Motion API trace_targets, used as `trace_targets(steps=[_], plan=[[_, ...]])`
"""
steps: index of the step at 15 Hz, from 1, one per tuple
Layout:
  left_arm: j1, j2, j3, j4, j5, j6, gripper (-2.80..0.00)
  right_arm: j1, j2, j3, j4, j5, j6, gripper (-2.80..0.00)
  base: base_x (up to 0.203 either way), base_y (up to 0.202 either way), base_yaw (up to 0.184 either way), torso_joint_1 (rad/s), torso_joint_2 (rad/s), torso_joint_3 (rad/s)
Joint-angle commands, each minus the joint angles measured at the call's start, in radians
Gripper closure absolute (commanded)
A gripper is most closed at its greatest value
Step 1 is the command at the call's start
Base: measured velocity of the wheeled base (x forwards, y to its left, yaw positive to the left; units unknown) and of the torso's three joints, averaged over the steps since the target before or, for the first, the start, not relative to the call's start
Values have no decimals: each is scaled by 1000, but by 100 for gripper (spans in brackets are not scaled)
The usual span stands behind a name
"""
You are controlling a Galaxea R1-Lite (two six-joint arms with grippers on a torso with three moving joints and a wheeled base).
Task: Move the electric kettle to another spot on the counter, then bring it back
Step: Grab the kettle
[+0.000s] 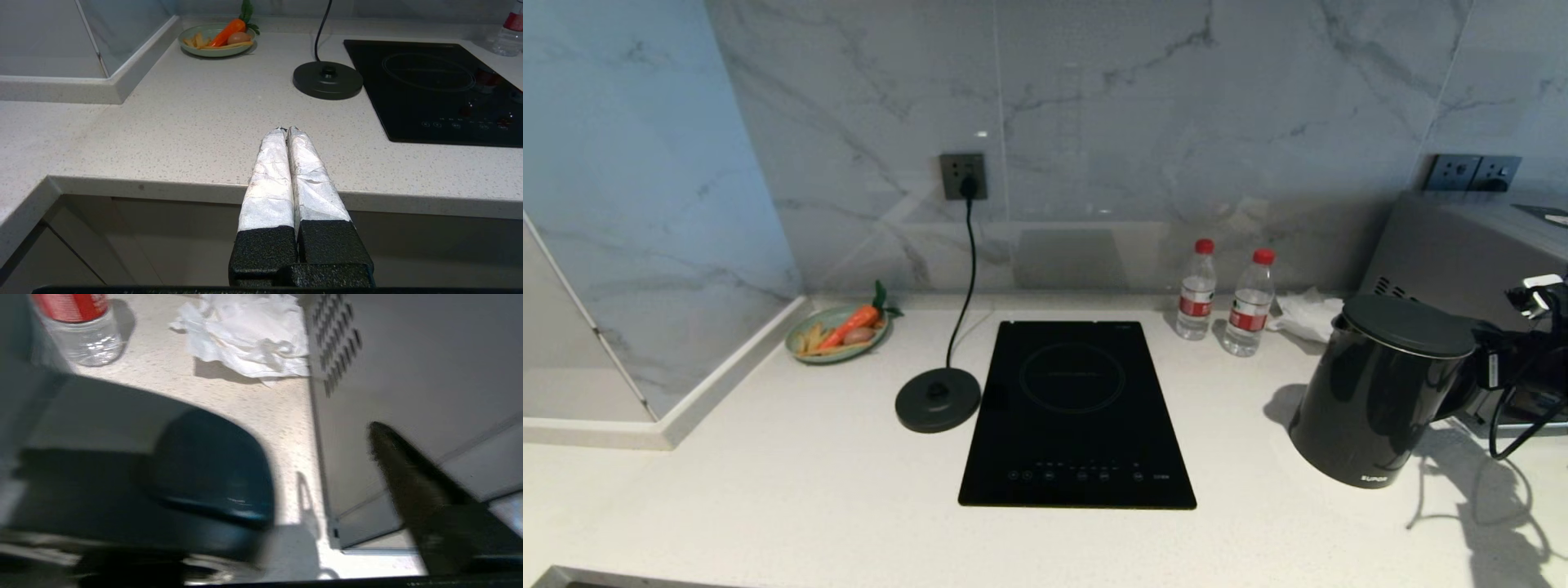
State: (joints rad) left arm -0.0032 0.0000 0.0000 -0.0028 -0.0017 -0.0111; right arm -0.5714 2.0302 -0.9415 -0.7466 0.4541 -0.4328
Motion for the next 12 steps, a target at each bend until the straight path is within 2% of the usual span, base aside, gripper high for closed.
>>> trace_targets(steps=[1,5,12], plan=[[0,0,3,0,0,-1,0,9,1,1,-5,3,-3,0,0,0,0,0,0,0],[0,0,3,0,0,-1,0,24,1,6,-7,2,-3,0,0,0,0,0,0,0],[0,0,3,0,0,0,0,50,-5,91,-127,1,-1,0,0,0,0,0,0,0]])
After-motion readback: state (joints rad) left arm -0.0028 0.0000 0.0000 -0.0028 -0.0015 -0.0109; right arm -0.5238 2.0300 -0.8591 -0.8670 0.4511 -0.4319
